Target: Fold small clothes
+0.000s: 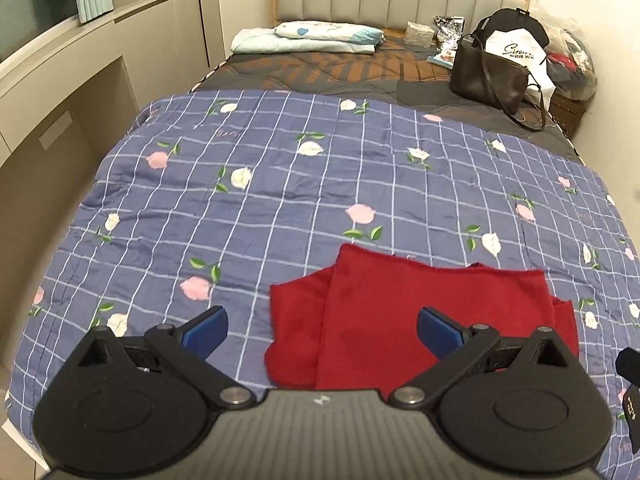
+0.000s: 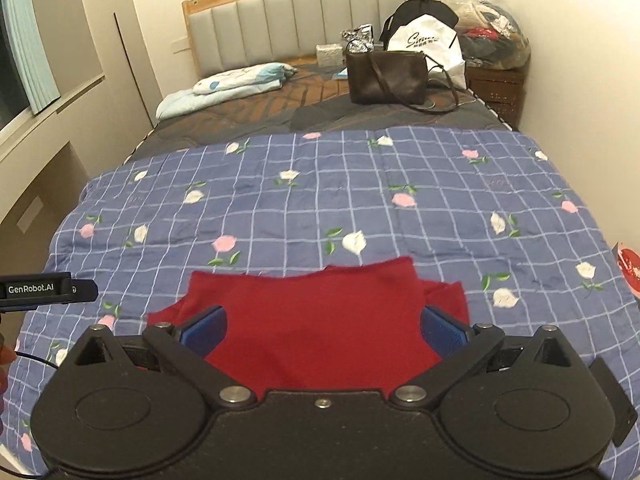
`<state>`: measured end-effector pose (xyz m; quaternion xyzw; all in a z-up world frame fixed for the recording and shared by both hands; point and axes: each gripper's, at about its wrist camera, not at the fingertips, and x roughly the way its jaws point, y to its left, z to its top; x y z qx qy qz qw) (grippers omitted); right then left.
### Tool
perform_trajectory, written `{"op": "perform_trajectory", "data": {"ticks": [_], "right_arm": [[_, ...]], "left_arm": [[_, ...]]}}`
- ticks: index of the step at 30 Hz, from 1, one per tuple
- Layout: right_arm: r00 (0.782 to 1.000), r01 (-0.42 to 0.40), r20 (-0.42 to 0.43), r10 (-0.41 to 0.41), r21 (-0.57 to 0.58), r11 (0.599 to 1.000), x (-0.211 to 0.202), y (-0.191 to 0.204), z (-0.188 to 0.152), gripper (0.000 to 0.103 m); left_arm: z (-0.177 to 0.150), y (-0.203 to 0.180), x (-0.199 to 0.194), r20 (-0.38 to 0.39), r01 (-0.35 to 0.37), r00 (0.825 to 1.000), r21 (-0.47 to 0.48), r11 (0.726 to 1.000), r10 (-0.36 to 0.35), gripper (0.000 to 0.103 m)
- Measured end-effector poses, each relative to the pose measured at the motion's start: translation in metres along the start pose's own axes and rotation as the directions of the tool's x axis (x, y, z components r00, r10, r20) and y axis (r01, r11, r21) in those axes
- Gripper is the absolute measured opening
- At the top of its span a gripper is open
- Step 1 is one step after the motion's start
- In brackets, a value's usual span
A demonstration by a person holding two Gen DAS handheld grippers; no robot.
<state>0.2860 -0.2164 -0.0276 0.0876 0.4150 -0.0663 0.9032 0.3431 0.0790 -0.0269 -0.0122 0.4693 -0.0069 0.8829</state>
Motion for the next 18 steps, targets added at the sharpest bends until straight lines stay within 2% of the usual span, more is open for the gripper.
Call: {"op": "perform_trajectory", "data": {"ticks": [9, 18], "right_arm": [[0.999, 0.011, -0.048, -0.013, -0.031, 0.999, -0.006, 0.03, -0.017, 0.102], [0.995, 0.026, -0.098, -0.03, -0.037, 0.999, 0.004, 0.035, -0.023, 0.102]], "left_arm": [[-0.018, 0.026, 0.008, -0.062, 0.013, 0.998, -0.034, 0.999, -0.015, 0.103], [-0.024, 0.027, 0.023, -0.104, 0.01, 0.995, -0.026, 1.0, -0.013, 0.103]]}}
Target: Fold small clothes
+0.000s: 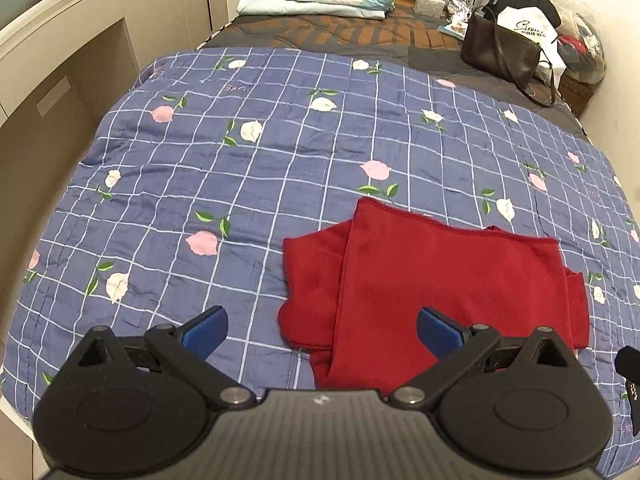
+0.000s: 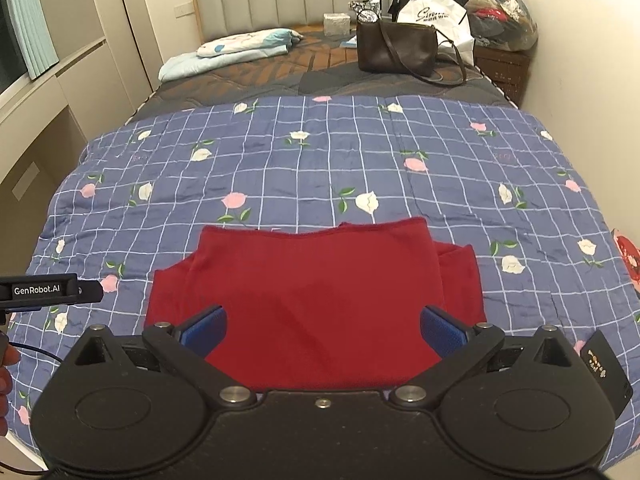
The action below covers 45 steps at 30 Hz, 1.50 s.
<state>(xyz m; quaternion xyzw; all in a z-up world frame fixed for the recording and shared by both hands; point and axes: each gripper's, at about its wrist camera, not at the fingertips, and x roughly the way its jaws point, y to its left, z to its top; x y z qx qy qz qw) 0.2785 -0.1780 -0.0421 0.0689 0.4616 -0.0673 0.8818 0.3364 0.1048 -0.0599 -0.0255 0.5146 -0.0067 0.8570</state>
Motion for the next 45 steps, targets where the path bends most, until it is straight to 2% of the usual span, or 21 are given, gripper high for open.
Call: {"op": "perform_trajectory", "data": {"ticks": [7, 17, 30, 36, 38, 40, 42, 45], "right_arm": [[0.996, -0.002, -0.093, 0.005, 0.026, 1.0, 0.036, -0.004, 0.0, 0.102], [0.986, 0.02, -0.169, -0.008, 0.066, 0.998, 0.081, -0.018, -0.014, 0.102], [0.966, 0.055, -0.257, -0.037, 0.065, 0.996, 0.124, -0.033, -0.024, 0.102], [0.953, 0.066, -0.298, -0.058, 0.019, 0.998, 0.158, -0.03, -0.031, 0.102], [0.953, 0.074, -0.295, -0.075, -0.013, 0.997, 0.169, -0.028, -0.033, 0.102], [0.965, 0.065, -0.253, -0.072, -0.037, 0.997, 0.178, -0.027, -0.032, 0.102], [0.984, 0.056, -0.168, -0.064, -0.053, 0.997, 0.182, -0.026, -0.031, 0.102], [0.996, 0.061, -0.055, -0.067, -0.091, 0.994, 0.19, -0.025, -0.032, 0.102]], "left_arm": [[-0.013, -0.001, 0.03, -0.084, -0.032, 0.996, -0.026, 0.999, 0.029, 0.103], [-0.04, -0.011, 0.075, -0.19, -0.063, 0.98, -0.022, 0.998, 0.058, 0.103], [-0.047, -0.012, 0.112, -0.218, -0.096, 0.972, -0.034, 0.995, 0.086, 0.103], [-0.042, -0.005, 0.134, -0.245, -0.1, 0.966, -0.045, 0.994, 0.086, 0.103], [-0.04, -0.003, 0.139, -0.242, -0.101, 0.966, -0.047, 0.994, 0.087, 0.103], [-0.038, 0.001, 0.145, -0.24, -0.103, 0.967, -0.054, 0.993, 0.087, 0.103], [-0.036, 0.004, 0.151, -0.241, -0.1, 0.967, -0.059, 0.993, 0.083, 0.103], [-0.034, 0.008, 0.159, -0.239, -0.102, 0.967, -0.051, 0.993, 0.088, 0.103]]}}
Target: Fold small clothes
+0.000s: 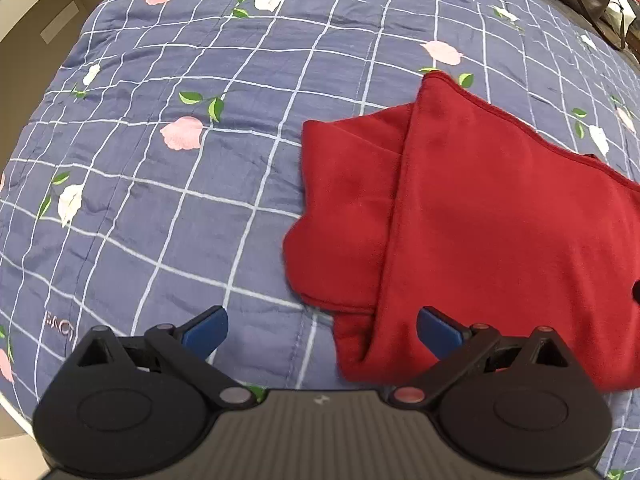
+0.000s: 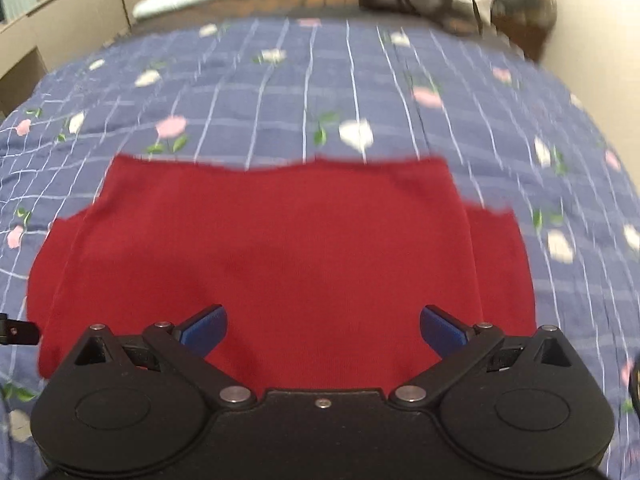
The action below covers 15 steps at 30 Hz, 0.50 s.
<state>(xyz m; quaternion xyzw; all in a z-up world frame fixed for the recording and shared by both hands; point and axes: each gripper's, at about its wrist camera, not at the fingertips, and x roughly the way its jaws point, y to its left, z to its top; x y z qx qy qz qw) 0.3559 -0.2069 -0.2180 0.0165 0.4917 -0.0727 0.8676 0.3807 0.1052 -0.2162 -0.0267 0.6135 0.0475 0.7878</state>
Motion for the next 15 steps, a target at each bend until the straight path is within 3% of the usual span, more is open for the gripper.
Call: {"op": "perform_trajectory", "data": {"ticks": [3, 6, 15], "right_arm": [[0.994, 0.017, 0.109, -0.012, -0.043, 0.999, 0.007, 0.002, -0.002, 0.102], [0.989, 0.033, 0.147, -0.022, -0.077, 0.996, 0.018, 0.005, -0.007, 0.102], [0.995, 0.096, 0.055, -0.089, -0.149, 0.984, 0.048, 0.019, -0.031, 0.102]], "left_arm": [[0.004, 0.002, 0.007, 0.002, -0.005, 1.0, 0.015, 1.0, 0.005, 0.103], [0.007, 0.004, 0.011, 0.003, -0.006, 1.0, 0.019, 1.0, 0.006, 0.103], [0.013, 0.005, 0.018, -0.004, -0.01, 1.0, 0.032, 0.999, 0.01, 0.103]]}}
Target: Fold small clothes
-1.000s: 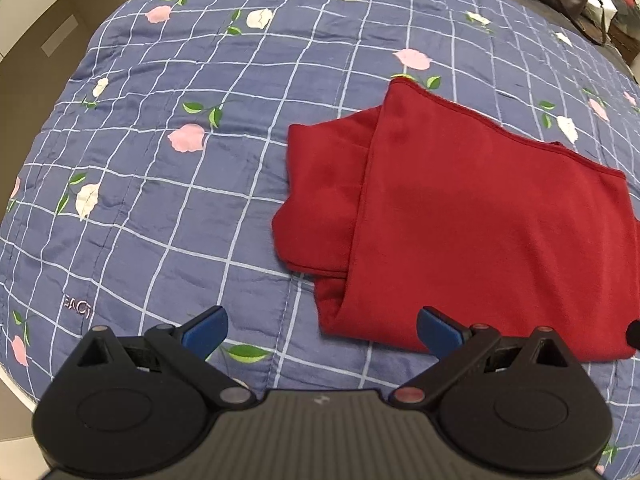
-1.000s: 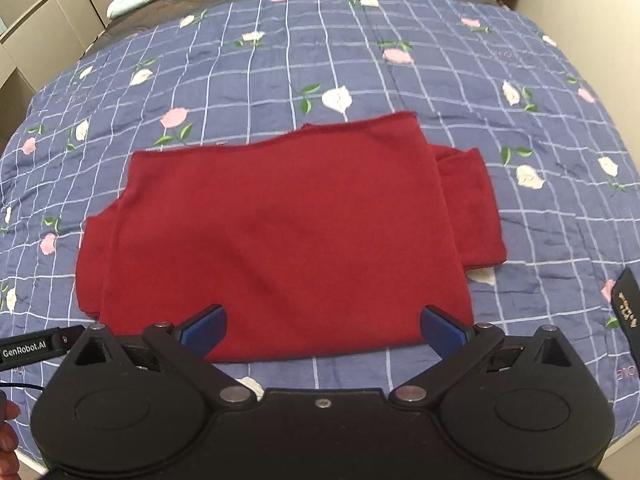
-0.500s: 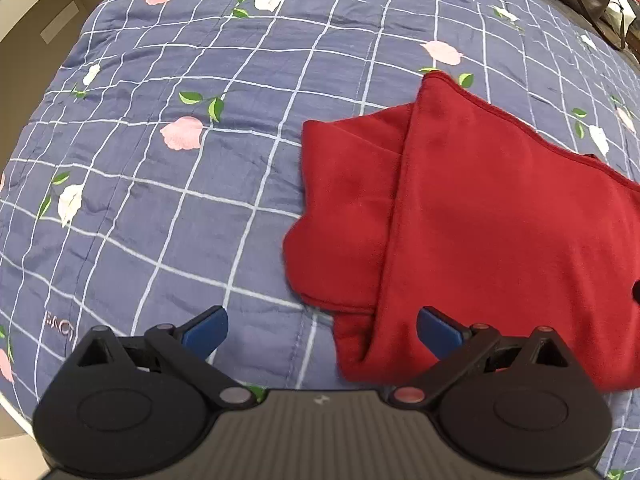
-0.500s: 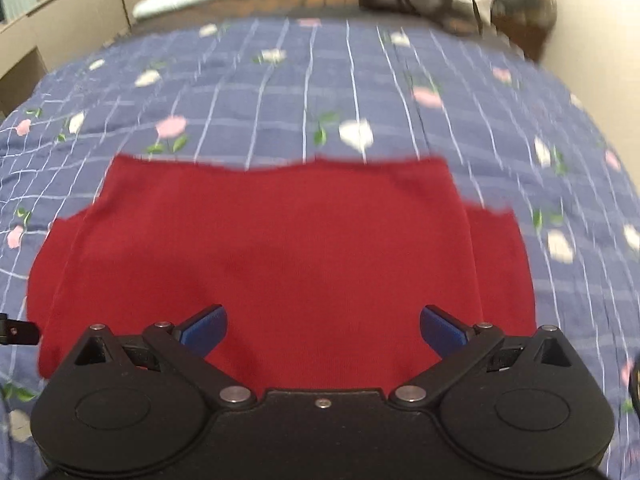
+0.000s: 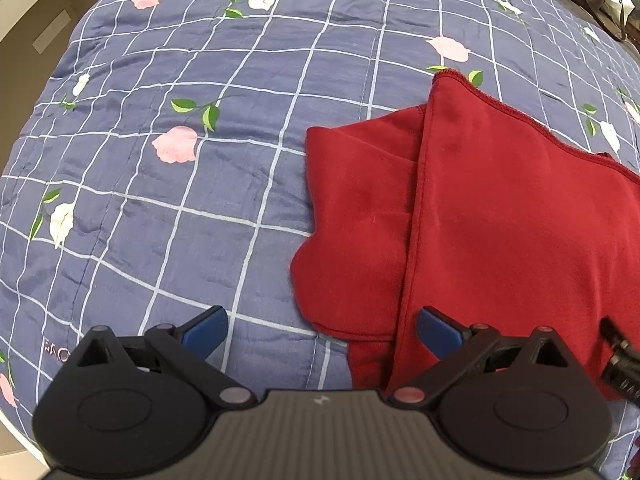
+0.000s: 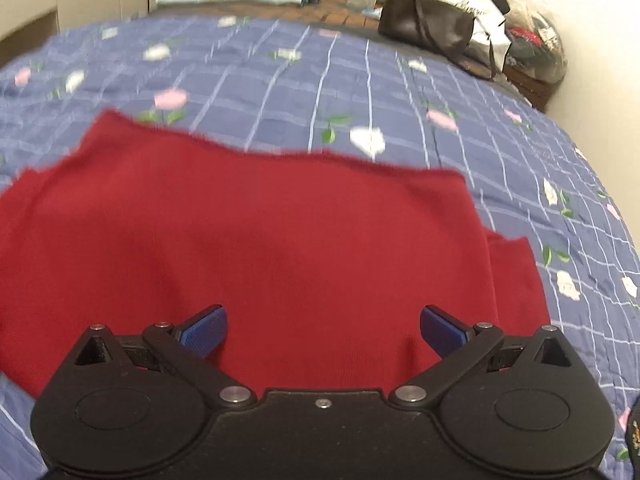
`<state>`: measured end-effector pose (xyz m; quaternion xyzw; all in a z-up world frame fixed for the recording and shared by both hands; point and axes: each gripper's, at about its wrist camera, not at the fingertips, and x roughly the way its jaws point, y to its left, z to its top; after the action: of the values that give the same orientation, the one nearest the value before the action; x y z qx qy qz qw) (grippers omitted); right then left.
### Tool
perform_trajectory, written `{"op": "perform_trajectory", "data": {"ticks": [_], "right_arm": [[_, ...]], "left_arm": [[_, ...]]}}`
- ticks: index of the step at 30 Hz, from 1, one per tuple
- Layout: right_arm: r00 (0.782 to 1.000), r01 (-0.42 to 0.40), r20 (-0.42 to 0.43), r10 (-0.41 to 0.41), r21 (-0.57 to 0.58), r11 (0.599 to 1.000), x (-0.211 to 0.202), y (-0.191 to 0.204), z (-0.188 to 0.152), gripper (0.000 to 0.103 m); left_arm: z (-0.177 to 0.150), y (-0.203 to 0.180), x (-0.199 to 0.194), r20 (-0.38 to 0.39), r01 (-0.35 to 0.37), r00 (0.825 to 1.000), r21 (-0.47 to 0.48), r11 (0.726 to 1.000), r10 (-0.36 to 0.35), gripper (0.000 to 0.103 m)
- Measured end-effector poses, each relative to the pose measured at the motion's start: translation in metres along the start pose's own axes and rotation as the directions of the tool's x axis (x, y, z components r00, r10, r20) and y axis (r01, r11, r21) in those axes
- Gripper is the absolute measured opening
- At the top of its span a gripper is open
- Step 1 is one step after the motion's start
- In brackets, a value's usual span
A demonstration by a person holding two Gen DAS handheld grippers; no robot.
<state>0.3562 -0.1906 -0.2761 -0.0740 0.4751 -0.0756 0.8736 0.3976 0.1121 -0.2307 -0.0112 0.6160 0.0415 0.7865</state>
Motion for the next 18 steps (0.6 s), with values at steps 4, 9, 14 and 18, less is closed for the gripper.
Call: {"op": "perform_trajectory", "data": {"ticks": [4, 9, 14, 18], "right_arm": [[0.998, -0.015, -0.054, 0.015, -0.017, 1.0, 0.012, 0.003, -0.013, 0.102], [0.998, -0.045, -0.043, 0.046, 0.022, 0.999, 0.015, 0.001, -0.024, 0.103], [0.999, -0.032, -0.017, 0.033, 0.009, 0.999, 0.011, 0.005, -0.032, 0.102], [1.0, -0.031, -0.006, 0.031, 0.014, 0.999, 0.011, 0.004, -0.034, 0.103]], "left_arm": [[0.002, 0.0, 0.003, 0.001, 0.004, 1.0, 0.008, 1.0, -0.004, 0.103], [0.005, 0.003, 0.007, 0.039, 0.049, 0.998, 0.001, 0.999, -0.049, 0.103], [0.014, 0.014, 0.013, 0.119, 0.146, 0.982, -0.009, 0.989, -0.143, 0.103], [0.029, 0.016, 0.025, 0.143, 0.167, 0.975, 0.034, 0.985, -0.17, 0.103]]}}
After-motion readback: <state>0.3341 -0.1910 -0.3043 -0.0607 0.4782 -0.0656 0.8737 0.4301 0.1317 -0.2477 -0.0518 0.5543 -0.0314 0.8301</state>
